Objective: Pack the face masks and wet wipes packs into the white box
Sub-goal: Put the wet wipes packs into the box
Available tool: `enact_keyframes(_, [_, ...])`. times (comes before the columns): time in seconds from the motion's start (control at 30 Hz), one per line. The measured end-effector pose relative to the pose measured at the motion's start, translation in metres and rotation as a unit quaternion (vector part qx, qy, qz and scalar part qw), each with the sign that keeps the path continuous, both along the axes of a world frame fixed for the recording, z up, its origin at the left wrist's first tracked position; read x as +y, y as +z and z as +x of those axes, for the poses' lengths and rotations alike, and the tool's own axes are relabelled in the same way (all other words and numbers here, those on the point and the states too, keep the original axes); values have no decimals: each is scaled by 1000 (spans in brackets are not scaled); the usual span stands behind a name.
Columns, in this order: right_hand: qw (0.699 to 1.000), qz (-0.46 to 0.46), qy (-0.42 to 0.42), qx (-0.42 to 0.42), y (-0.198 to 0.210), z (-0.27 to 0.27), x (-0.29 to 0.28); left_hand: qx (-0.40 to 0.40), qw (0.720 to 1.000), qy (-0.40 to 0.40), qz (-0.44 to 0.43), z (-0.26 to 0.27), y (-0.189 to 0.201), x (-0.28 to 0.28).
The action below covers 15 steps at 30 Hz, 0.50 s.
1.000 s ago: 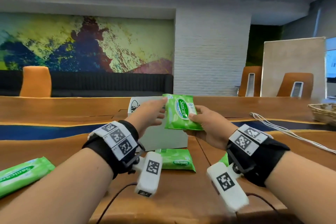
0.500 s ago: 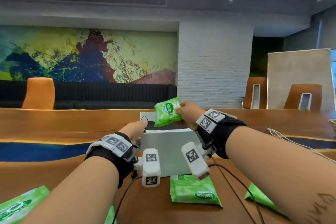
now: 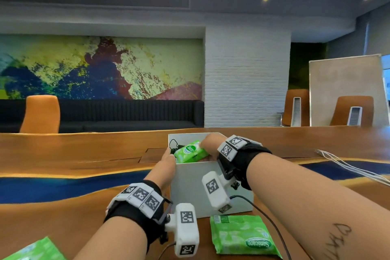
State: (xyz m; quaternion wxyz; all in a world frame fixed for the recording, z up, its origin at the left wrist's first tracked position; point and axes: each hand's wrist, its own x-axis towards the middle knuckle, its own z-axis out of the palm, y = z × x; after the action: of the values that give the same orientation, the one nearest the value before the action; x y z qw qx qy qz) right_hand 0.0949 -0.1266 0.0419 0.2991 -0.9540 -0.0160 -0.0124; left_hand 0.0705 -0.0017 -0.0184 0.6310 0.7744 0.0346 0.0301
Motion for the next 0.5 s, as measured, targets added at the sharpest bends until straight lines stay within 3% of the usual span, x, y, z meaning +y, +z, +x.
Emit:
enact_keyframes(0.13, [997,-77,0,1,-6,11,-3,0,999,15,-31,1,2,0])
enact_keyframes(0.3, [998,-58,-14,-1,-7,11,1,11,1000,11,-22,-10,7,-4])
enact_keyframes(0.5, [984,120,41,-124,-19,-1,-14,19,999,28,-38,-10,8,-6])
